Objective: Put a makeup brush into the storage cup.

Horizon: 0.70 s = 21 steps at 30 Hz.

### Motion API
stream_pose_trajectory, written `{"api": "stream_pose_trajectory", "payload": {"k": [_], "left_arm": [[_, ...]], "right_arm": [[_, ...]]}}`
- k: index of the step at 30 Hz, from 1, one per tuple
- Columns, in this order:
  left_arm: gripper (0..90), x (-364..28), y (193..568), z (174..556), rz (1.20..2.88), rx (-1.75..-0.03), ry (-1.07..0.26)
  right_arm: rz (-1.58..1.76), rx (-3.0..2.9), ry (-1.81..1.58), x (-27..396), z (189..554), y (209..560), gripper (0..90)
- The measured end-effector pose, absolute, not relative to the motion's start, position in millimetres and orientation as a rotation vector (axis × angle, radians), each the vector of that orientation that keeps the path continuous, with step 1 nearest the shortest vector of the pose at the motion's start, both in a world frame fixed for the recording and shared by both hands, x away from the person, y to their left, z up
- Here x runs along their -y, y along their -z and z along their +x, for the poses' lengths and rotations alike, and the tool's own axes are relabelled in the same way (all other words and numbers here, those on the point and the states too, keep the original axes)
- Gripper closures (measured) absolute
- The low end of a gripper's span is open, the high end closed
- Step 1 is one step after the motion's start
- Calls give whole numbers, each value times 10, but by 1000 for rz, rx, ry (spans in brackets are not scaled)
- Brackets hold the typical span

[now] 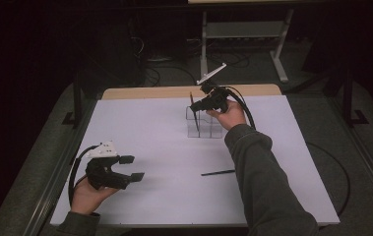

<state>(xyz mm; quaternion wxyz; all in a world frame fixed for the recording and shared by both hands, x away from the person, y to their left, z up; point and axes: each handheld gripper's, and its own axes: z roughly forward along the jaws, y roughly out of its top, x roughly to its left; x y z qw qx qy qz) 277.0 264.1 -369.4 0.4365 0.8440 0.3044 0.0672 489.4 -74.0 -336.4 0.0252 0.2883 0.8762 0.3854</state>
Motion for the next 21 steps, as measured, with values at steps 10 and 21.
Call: {"api": "stream_pose_trajectory", "payload": {"k": [10, 21], "left_arm": [[257, -2640, 3692, 2772, 2100, -755, -169], [257, -2635, 3693, 2773, 2102, -755, -167]], "right_arm": [[875, -2701, -1175, 759, 4902, 3387, 809], [929, -2695, -1196, 824, 4868, 3390, 727]]}}
